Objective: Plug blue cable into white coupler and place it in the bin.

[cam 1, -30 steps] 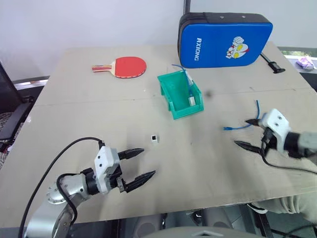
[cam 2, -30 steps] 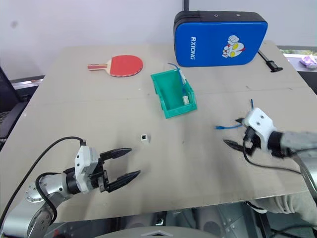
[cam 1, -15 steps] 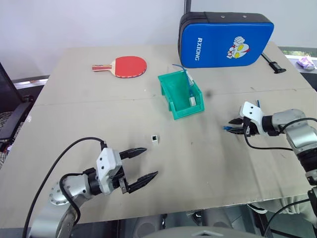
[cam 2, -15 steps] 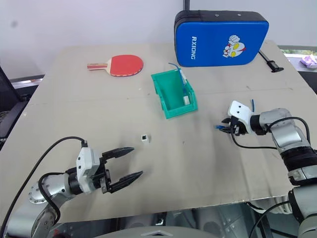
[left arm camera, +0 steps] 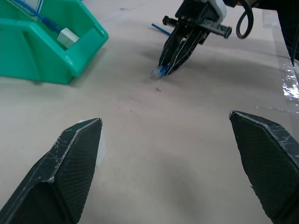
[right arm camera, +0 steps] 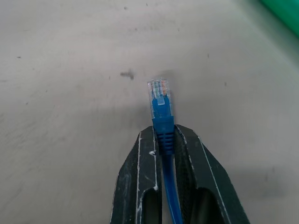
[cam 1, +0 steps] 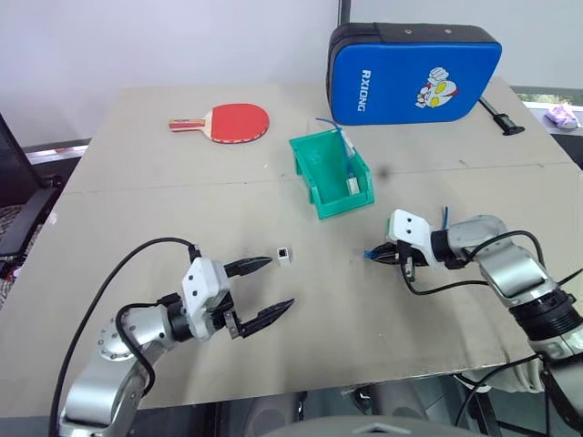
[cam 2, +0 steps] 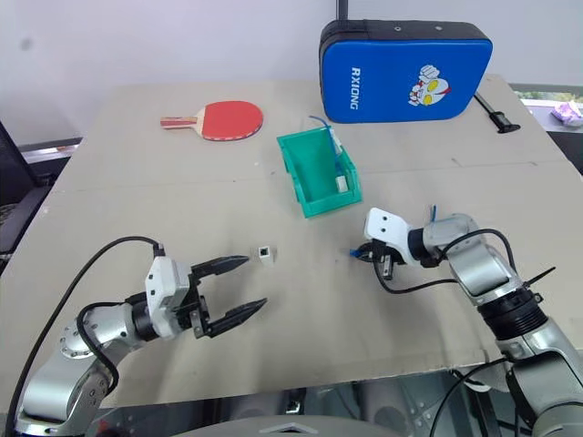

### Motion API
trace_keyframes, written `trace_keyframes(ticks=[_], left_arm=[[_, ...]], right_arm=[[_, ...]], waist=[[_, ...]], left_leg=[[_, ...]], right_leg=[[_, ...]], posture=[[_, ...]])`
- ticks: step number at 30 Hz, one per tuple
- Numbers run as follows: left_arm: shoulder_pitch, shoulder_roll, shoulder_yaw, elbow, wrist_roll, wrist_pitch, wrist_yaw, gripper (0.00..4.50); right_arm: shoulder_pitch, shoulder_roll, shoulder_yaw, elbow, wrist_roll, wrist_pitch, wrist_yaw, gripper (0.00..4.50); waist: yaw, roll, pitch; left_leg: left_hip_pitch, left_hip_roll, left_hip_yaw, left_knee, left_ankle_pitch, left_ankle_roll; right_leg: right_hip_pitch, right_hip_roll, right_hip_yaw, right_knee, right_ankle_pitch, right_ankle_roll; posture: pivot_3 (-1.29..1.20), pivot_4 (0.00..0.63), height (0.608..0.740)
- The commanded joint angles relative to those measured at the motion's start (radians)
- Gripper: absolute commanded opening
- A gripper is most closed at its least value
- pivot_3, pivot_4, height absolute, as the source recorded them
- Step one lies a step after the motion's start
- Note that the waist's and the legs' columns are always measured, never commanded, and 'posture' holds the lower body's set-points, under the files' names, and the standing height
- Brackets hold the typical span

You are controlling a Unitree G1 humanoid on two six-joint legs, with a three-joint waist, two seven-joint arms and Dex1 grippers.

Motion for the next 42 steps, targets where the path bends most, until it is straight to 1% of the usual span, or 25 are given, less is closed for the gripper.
trace_keyframes(ticks=[1,2,4,6,10,13,14,16,19,21,23,25,32,35,37,38,42], left_arm=[[-0.081,0.021,-0.054,-0.029,0.031,0.042,0.02,4.5],[-0.109,0.023,-0.07,-0.032,0.034,0.06,0.027,4.5],[-0.171,0.037,-0.107,-0.04,0.055,0.136,0.06,4.5],[-0.249,0.052,-0.158,-0.032,0.069,0.194,0.052,4.5],[-0.413,0.036,-0.248,0.021,0.089,0.279,0.044,4.5],[-0.573,-0.008,-0.36,0.098,0.138,0.319,0.02,4.5],[-0.612,-0.02,-0.391,0.123,0.151,0.34,0.015,4.5],[-0.683,-0.049,-0.438,0.179,0.175,0.36,0.007,4.5],[-0.806,-0.108,-0.527,0.294,0.24,0.35,-0.019,4.5],[-0.87,-0.135,-0.567,0.355,0.269,0.354,-0.044,4.5],[-0.919,-0.154,-0.603,0.415,0.306,0.33,-0.069,4.5],[-0.946,-0.174,-0.615,0.459,0.329,0.311,-0.077,4.5],[-1.0,-0.213,-0.686,0.584,0.425,0.252,-0.131,4.5],[-1.009,-0.229,-0.696,0.626,0.453,0.232,-0.143,3.7],[-1.01,-0.248,-0.696,0.646,0.46,0.215,-0.154,2.74],[-1.011,-0.255,-0.701,0.654,0.465,0.208,-0.163,2.37],[-1.004,-0.256,-0.711,0.661,0.491,0.178,-0.198,0.39]], right_arm=[[0.032,0.005,-0.034,-0.067,0.042,-0.027,0.006,1.44],[0.047,-0.004,-0.051,-0.085,0.052,-0.039,0.007,1.99],[0.089,-0.007,-0.116,-0.143,0.101,-0.044,-0.012,2.91],[0.155,-0.019,-0.2,-0.234,0.189,-0.012,-0.009,3.81],[0.305,-0.047,-0.335,-0.379,0.255,0.0,-0.061,3.81],[0.53,-0.041,-0.516,-0.558,0.301,0.021,-0.147,3.81],[0.601,-0.034,-0.564,-0.604,0.297,0.01,-0.171,3.81],[0.729,-0.015,-0.643,-0.683,0.299,-0.003,-0.211,3.81],[0.93,0.053,-0.761,-0.784,0.305,-0.033,-0.265,3.81],[1.023,0.09,-0.794,-0.821,0.302,-0.061,-0.285,3.81],[1.092,0.121,-0.809,-0.843,0.294,-0.087,-0.304,3.81],[1.13,0.137,-0.812,-0.852,0.289,-0.105,-0.322,3.81],[1.25,0.185,-0.813,-0.897,0.281,-0.147,-0.37,3.81],[1.273,0.191,-0.813,-0.903,0.277,-0.154,-0.389,3.85],[1.276,0.191,-0.809,-0.907,0.277,-0.152,-0.401,3.85],[1.278,0.191,-0.807,-0.909,0.276,-0.151,-0.407,3.85],[1.287,0.19,-0.792,-0.92,0.275,-0.135,-0.427,3.85]], waist=[[0.002,0.0,0.0],[0.007,0.0,0.0],[0.01,0.0,0.0],[0.014,0.001,0.0],[0.021,0.0,0.0],[0.029,0.0,0.0],[0.043,0.001,0.0],[0.038,0.0,-0.001],[0.031,0.001,-0.001],[0.027,0.0,-0.001],[0.017,0.0,-0.001],[0.007,0.0,-0.001],[0.008,0.001,-0.001],[0.009,0.001,-0.001],[0.009,0.001,-0.001],[0.01,0.001,-0.001],[0.012,0.001,-0.001]], left_leg=[[0.0,0.0,0.0,0.0,0.0,0.0],[0.0,0.0,-0.001,0.0,0.0,0.0],[-0.001,0.0,-0.003,0.0,0.0,0.0],[-0.002,-0.001,-0.004,0.0,0.0,0.0],[-0.003,-0.002,-0.004,0.0,0.0,0.0],[-0.003,-0.003,-0.003,0.0,0.0,0.0],[-0.003,-0.003,-0.003,0.0,0.0,0.0],[-0.004,-0.005,-0.002,0.0,0.0,0.0],[-0.003,-0.006,-0.003,0.0,0.0,0.0],[-0.003,-0.006,-0.002,0.001,0.0,0.0],[-0.001,-0.005,-0.002,0.001,0.0,0.0],[0.0,-0.005,-0.002,0.001,0.0,0.0],[-0.002,-0.003,-0.002,0.001,0.0,0.0],[-0.002,-0.004,-0.002,0.001,0.0,0.0],[-0.002,-0.004,-0.002,0.001,0.0,0.0],[-0.002,-0.004,-0.002,0.001,0.0,0.0],[-0.002,-0.004,-0.002,0.001,0.0,0.0]], right_leg=[[0.0,0.0,0.0,0.0,0.0,0.0],[0.0,0.0,-0.001,0.0,0.0,0.0],[0.0,0.0,-0.003,0.0,0.002,0.002],[0.0,0.0,-0.003,0.0,0.002,0.003],[0.0,-0.001,-0.003,-0.002,0.002,0.004],[0.001,-0.001,-0.002,-0.001,0.002,0.004],[0.0,-0.001,-0.002,-0.002,0.002,0.004],[0.001,0.0,-0.004,-0.001,0.001,0.006],[0.001,0.0,-0.001,-0.001,-0.001,0.009],[0.002,0.001,-0.002,-0.001,-0.002,0.01],[0.002,0.002,0.001,0.0,-0.001,0.009],[0.002,0.003,0.003,0.001,-0.004,0.006],[0.001,0.003,0.002,0.001,-0.004,0.005],[0.001,0.003,0.003,0.0,-0.004,0.005],[0.001,0.002,0.003,0.0,-0.004,0.005],[0.001,0.002,0.004,0.0,-0.004,0.005],[0.001,0.002,0.004,0.0,-0.004,0.005]], posture=[[0.0,0.15,0.74],[0.0,0.15,0.74],[0.0,0.15,0.74],[0.0,0.15,0.74],[0.0,0.15,0.74],[0.0,0.15,0.74],[0.0,0.15,0.74],[0.0,0.15,0.74],[0.0,0.15,0.74],[0.0,0.15,0.74],[0.0,0.15,0.74],[0.0,0.15,0.74],[0.0,0.15,0.74],[0.0,0.15,0.74],[0.0,0.15,0.74],[0.0,0.15,0.74],[0.0,0.15,0.74]])
